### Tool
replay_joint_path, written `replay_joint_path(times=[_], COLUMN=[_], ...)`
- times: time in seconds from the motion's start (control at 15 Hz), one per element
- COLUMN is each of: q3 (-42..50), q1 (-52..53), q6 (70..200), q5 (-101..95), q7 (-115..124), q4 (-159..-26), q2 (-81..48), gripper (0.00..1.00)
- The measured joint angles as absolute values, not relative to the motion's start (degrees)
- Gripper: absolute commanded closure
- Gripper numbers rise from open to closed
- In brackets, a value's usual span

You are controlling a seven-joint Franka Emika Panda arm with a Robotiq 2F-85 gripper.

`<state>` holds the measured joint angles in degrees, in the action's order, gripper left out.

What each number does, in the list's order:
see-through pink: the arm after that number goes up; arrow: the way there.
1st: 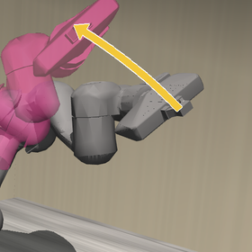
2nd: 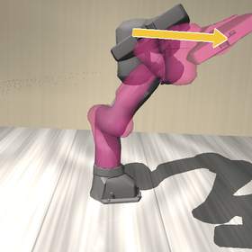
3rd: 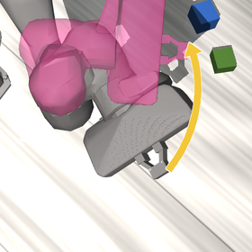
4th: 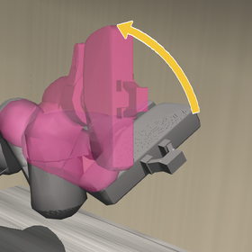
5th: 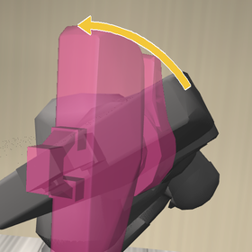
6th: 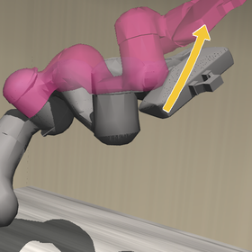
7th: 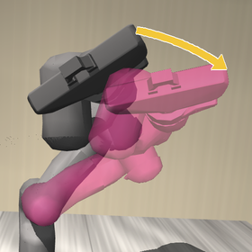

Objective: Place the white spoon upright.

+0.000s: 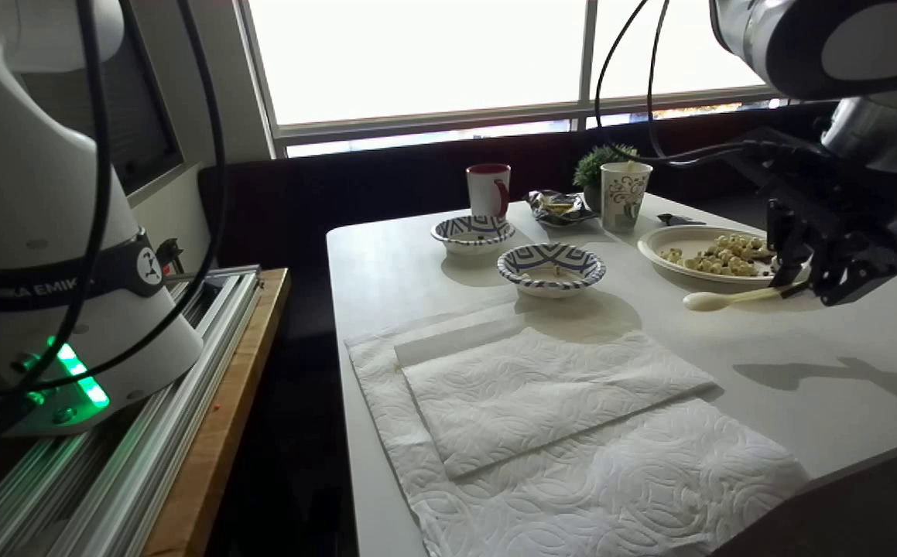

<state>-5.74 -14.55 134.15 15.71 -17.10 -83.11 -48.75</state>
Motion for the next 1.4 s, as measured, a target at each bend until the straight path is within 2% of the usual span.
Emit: replay_joint_path(times=[0.6, 1.4], q3=[6.66, 22.11], q1=[-3.31, 14.26], q6=[135.61, 140.74], q5=[-1.33, -31.84], q7=[-2.77, 21.67], q4=[-85.4, -89.69], q2=[-44.46, -48.0], gripper=[0.96, 0.96])
